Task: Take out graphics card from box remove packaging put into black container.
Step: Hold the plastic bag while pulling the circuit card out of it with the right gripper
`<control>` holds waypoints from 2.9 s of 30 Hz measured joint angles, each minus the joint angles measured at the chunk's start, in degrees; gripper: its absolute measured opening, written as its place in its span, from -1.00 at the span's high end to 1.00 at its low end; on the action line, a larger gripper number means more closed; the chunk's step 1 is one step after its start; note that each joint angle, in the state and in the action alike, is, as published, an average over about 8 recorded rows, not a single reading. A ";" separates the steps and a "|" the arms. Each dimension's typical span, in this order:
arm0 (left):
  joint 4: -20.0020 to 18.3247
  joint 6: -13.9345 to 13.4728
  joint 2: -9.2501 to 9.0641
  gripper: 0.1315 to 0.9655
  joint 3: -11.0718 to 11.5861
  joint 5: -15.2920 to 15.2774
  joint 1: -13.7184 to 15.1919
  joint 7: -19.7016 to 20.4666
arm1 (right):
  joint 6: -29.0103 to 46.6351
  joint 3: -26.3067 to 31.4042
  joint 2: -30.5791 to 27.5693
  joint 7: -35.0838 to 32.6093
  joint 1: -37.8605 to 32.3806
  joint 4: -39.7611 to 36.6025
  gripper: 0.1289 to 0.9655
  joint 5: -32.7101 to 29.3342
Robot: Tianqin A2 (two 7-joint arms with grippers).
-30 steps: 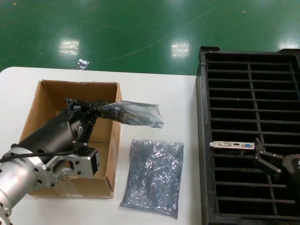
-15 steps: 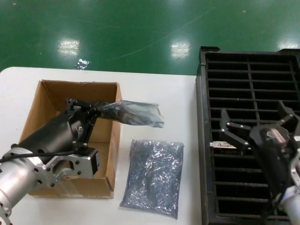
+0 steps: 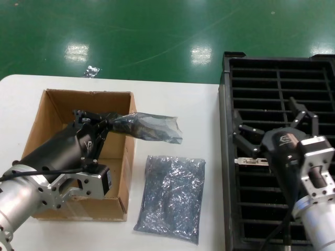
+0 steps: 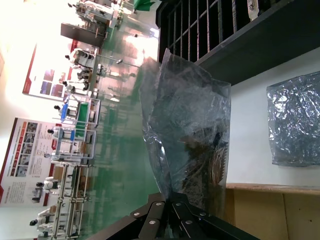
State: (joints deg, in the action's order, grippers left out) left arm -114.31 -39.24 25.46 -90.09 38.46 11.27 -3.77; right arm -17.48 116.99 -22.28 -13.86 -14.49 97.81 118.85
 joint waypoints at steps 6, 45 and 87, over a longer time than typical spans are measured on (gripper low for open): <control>0.00 0.00 0.00 0.98 0.00 0.00 0.00 0.01 | -0.35 3.46 -1.40 -4.33 -1.74 -0.92 -0.50 1.13; 0.00 0.00 0.01 0.98 -0.01 0.00 0.00 0.01 | 10.35 18.04 -3.25 -4.00 -11.30 -9.01 0.94 -2.34; 0.00 0.01 0.01 0.98 -0.01 0.00 0.00 0.01 | 53.62 10.32 -2.91 8.69 -30.66 -30.55 0.99 -8.68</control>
State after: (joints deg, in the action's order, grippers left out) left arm -114.31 -39.24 25.46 -90.10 38.45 11.27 -3.76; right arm 36.14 127.32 -25.19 -5.17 -45.16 67.26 110.17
